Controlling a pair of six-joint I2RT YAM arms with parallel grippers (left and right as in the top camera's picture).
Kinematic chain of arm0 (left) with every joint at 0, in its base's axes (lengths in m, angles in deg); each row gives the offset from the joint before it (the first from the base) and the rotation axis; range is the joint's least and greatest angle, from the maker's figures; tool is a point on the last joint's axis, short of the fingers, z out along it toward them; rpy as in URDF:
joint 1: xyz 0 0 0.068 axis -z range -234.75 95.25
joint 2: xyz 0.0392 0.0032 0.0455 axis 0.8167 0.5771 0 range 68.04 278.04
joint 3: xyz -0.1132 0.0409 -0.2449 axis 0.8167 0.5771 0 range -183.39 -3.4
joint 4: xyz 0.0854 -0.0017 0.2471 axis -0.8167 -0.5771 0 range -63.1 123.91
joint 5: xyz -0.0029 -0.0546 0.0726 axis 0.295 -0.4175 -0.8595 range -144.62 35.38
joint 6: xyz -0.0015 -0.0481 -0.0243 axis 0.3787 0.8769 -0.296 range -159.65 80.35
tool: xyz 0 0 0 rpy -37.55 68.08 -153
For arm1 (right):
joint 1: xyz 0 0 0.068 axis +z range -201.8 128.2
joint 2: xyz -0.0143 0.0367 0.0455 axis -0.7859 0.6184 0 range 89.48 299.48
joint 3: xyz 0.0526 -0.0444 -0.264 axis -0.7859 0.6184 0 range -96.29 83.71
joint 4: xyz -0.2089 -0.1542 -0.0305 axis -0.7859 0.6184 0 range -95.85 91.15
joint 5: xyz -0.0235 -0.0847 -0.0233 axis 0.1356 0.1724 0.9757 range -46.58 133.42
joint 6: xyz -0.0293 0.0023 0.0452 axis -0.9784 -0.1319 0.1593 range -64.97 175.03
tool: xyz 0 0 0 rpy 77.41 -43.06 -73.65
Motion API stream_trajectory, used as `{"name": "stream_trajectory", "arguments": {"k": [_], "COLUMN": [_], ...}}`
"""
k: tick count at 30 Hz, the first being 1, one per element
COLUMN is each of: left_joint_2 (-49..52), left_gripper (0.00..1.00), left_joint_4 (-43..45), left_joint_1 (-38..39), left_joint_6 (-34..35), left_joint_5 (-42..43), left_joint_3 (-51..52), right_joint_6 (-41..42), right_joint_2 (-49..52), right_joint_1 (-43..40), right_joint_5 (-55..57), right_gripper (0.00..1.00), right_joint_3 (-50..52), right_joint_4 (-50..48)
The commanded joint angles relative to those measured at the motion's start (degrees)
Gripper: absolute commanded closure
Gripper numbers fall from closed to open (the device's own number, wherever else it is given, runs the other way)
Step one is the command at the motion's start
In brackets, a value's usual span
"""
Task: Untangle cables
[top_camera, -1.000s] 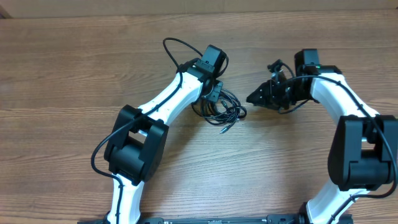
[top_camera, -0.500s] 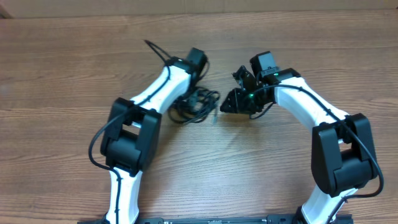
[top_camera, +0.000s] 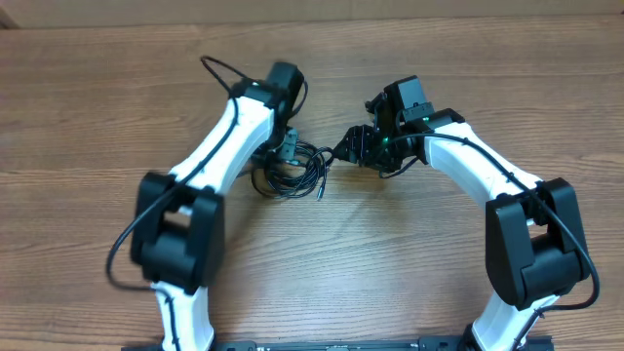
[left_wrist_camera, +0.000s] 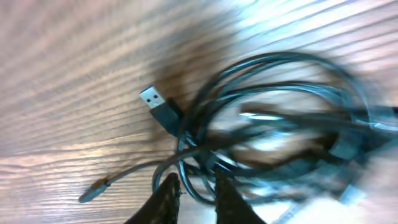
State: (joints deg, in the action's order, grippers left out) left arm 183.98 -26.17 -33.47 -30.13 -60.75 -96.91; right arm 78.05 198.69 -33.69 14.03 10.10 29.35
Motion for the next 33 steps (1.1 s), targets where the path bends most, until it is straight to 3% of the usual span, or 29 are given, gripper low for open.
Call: {"name": "stream_trajectory", "arguments": {"k": [1,3,6,9,12,16,25,29,33], "left_joint_2": [-5.49,-6.12,-5.53,-3.72,-1.40,0.87,3.80,4.66,4.63], "left_gripper": [0.71,0.71,0.83,0.87,0.84,0.79,0.76,0.78,0.79], "left_joint_4": [0.50,0.98,3.82,7.19,9.57,12.11,18.40,18.40,18.99], "left_joint_1": [0.24,0.24,0.39,0.90,1.95,3.67,5.75,5.20,2.95], "left_joint_6": [-8.46,-10.08,-14.93,-21.44,-28.24,-32.72,-31.76,-22.91,-18.05], "left_joint_5": [5.33,5.42,7.65,13.31,20.50,22.27,15.74,3.87,4.13], "left_joint_3": [-0.20,-0.20,-0.17,-0.17,-0.17,-0.17,-0.17,-0.17,-0.17], "right_joint_6": [2.60,4.33,4.42,4.44,4.44,4.42,4.39,4.42,5.38], "right_joint_2": [-2.16,-2.16,-2.16,-2.14,-2.14,-2.14,-2.14,-2.14,-2.14], "right_joint_1": [-1.03,-2.40,-3.63,-3.63,-3.63,-3.63,-3.43,-2.34,0.46], "right_joint_5": [2.60,2.23,-0.22,0.28,0.42,0.63,2.12,0.76,-1.64], "right_gripper": [0.36,0.35,0.32,0.34,0.34,0.34,0.33,0.33,0.33], "right_joint_3": [-0.61,-0.61,-0.61,-0.59,-0.57,1.03,5.70,5.73,5.73], "right_joint_4": [0.68,2.05,3.52,6.12,8.17,8.61,7.28,6.99,2.49]}}
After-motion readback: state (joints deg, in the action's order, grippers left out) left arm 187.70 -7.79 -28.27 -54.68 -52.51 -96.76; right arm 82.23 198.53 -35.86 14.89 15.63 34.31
